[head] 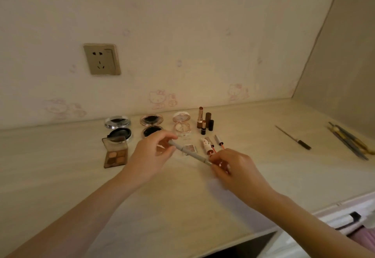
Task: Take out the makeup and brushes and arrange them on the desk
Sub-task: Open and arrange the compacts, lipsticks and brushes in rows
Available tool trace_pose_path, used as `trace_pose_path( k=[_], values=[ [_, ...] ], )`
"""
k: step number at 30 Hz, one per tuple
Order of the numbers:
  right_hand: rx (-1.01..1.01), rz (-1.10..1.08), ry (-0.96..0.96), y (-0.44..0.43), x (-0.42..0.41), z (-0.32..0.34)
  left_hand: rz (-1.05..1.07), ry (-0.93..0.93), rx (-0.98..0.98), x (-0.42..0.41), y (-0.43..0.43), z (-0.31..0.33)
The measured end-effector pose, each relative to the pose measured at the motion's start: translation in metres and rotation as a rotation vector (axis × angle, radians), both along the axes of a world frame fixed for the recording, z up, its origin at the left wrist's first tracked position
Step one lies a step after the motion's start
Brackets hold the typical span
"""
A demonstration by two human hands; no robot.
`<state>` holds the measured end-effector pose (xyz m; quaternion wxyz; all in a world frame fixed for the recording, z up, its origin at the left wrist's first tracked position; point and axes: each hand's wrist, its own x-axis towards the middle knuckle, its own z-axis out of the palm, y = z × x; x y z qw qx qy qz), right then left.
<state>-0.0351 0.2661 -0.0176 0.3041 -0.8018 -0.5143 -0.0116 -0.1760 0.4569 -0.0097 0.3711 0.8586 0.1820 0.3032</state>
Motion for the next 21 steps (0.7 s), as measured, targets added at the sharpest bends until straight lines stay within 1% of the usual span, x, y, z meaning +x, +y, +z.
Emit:
trace_pose_path(
  k=[3,8,11,13,15,18,21],
  values=[
    [-0.016,0.038,0.042,0.017,-0.017,-0.004,0.06,-0.082,-0.124,-0.019,0.004,0.0],
    [-0.028,0.092,0.289,0.048,-0.041,-0.005,0.121,-0.297,-0.358,-0.039,0.006,0.007],
    [-0.002,0.13,0.365,0.062,-0.053,-0.007,0.141,-0.389,-0.471,-0.047,0.009,0.006],
    [0.035,0.142,0.405,0.069,-0.059,-0.01,0.146,-0.404,-0.517,-0.049,0.009,0.003],
    [0.086,0.131,0.444,0.075,-0.066,-0.014,0.139,-0.371,-0.559,-0.049,0.007,-0.004],
    [0.145,0.127,0.484,0.08,-0.072,-0.019,0.117,-0.288,-0.553,-0.047,0.001,-0.016],
    [0.15,0.176,0.484,0.082,-0.076,-0.022,0.114,-0.3,-0.557,-0.046,-0.002,-0.02]
  ],
)
